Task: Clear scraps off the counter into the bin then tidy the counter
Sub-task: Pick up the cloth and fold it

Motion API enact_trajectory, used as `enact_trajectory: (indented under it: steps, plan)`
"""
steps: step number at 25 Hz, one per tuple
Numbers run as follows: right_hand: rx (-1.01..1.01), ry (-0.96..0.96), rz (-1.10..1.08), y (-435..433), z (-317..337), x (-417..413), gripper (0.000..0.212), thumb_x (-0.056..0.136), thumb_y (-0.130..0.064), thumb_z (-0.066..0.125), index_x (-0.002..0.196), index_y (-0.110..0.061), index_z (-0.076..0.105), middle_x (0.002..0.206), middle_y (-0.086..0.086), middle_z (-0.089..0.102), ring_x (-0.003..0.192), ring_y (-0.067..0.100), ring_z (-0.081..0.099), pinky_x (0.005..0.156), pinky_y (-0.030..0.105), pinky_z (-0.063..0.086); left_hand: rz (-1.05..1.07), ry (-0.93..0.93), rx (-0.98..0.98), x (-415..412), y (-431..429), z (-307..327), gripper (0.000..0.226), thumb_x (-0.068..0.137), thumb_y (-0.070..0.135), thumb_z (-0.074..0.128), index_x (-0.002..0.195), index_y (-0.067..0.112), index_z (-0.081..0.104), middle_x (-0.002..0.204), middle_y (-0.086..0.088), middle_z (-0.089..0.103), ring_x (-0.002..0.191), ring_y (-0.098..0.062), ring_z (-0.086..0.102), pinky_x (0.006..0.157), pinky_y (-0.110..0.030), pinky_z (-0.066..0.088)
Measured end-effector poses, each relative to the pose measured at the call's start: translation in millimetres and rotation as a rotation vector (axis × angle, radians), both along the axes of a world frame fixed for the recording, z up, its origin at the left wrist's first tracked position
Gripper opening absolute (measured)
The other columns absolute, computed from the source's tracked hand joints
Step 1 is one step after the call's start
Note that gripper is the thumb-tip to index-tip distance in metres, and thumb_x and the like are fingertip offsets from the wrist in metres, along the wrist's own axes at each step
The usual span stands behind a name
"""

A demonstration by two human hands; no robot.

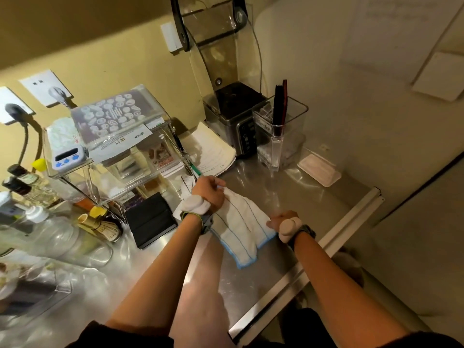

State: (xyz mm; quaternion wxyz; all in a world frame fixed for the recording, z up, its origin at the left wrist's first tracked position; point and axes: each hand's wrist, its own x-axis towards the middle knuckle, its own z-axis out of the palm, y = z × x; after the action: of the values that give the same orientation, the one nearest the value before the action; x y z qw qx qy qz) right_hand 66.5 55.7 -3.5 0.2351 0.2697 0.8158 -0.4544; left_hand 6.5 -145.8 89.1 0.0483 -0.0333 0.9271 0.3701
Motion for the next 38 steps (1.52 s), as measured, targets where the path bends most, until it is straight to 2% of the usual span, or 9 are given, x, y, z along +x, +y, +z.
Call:
enact_trajectory:
  steps: [4, 9, 14, 18, 21, 27, 31, 35, 38]
  plan:
    - [-0.116, 0.102, -0.087, -12, 16, -8, 0.037, 0.088, -0.014, 0.064, 0.122, 0.000, 0.063, 0.132, 0.014, 0.062, 0.124, 0.029, 0.057, 0.082, 0.007, 0.042, -0.011, 0.045, -0.001, -7, -13, 34, 0.031, 0.088, 0.008, 0.054, 0.075, 0.033, 0.067, 0.078, 0.004, 0.070, 0.066, -0.007, 0.063, 0.068, -0.021, 0.049]
    - [-0.344, 0.013, -0.092, -41, 28, -9, 0.053, 0.092, -0.029, 0.059, 0.134, 0.001, 0.049, 0.139, 0.022, 0.054, 0.129, 0.036, 0.052, 0.111, 0.042, 0.042, -0.036, 0.179, 0.009, -14, -14, 77, 0.028, 0.088, 0.005, 0.054, 0.087, 0.024, 0.074, 0.093, 0.002, 0.073, 0.088, -0.013, 0.066, 0.084, -0.024, 0.049]
    - [-0.734, -0.144, -0.109, -78, 41, -10, 0.067, 0.091, -0.050, 0.052, 0.141, -0.007, 0.041, 0.146, 0.010, 0.049, 0.133, 0.023, 0.049, 0.110, 0.032, 0.040, -0.042, 0.286, 0.026, -12, -12, 109, 0.027, 0.088, 0.001, 0.053, 0.096, 0.014, 0.076, 0.104, -0.004, 0.074, 0.099, -0.017, 0.068, 0.094, -0.029, 0.051]
    - [-0.881, -0.118, -0.086, -93, 45, -16, 0.075, 0.084, -0.061, 0.055, 0.145, -0.020, 0.037, 0.151, 0.004, 0.042, 0.133, 0.025, 0.048, 0.109, 0.035, 0.042, -0.025, 0.341, 0.033, -9, -11, 124, 0.028, 0.088, 0.004, 0.053, 0.099, 0.015, 0.075, 0.099, 0.002, 0.072, 0.098, -0.016, 0.065, 0.094, -0.030, 0.051]
    - [-0.969, -0.019, -0.165, -93, 46, -23, 0.070, 0.075, -0.066, 0.064, 0.135, -0.035, 0.048, 0.139, -0.008, 0.054, 0.127, 0.019, 0.052, 0.103, 0.036, 0.043, 0.001, 0.347, 0.073, -7, -12, 130, 0.029, 0.085, 0.004, 0.053, 0.097, 0.018, 0.076, 0.093, 0.004, 0.069, 0.095, -0.015, 0.063, 0.090, -0.029, 0.050]
    - [-1.021, 0.211, -0.351, -71, 48, -37, 0.028, 0.079, -0.050, 0.070, 0.104, -0.043, 0.063, 0.127, -0.013, 0.063, 0.123, 0.016, 0.055, 0.101, 0.038, 0.043, 0.027, 0.374, 0.112, 0, -23, 126, 0.012, 0.084, 0.012, 0.065, 0.090, 0.017, 0.074, 0.089, 0.002, 0.071, 0.079, -0.010, 0.063, 0.078, -0.023, 0.049]
    - [-0.979, 0.309, -0.357, -59, 46, -44, 0.031, 0.082, -0.039, 0.072, 0.110, -0.027, 0.070, 0.116, 0.000, 0.073, 0.110, 0.021, 0.067, 0.101, 0.047, 0.051, 0.089, 0.386, 0.136, 0, -39, 111, 0.008, 0.081, 0.014, 0.072, 0.089, 0.012, 0.072, 0.086, -0.001, 0.068, 0.079, -0.014, 0.063, 0.074, -0.025, 0.050]
    - [-0.913, 0.418, -0.338, -43, 56, -48, 0.034, 0.083, -0.027, 0.073, 0.114, -0.014, 0.069, 0.111, 0.007, 0.075, 0.099, 0.023, 0.073, 0.085, 0.041, 0.059, 0.156, 0.351, 0.149, -3, -60, 96, 0.007, 0.082, 0.012, 0.069, 0.089, 0.011, 0.070, 0.082, -0.001, 0.067, 0.068, -0.007, 0.060, 0.063, -0.018, 0.046]
    - [-0.827, 0.485, -0.316, -31, 67, -51, 0.035, 0.082, -0.022, 0.074, 0.114, -0.010, 0.068, 0.115, 0.013, 0.072, 0.105, 0.030, 0.070, 0.096, 0.049, 0.055, 0.150, 0.325, 0.191, -3, -71, 84, 0.007, 0.083, 0.011, 0.069, 0.090, 0.012, 0.069, 0.088, -0.002, 0.068, 0.074, -0.011, 0.062, 0.067, -0.021, 0.050]
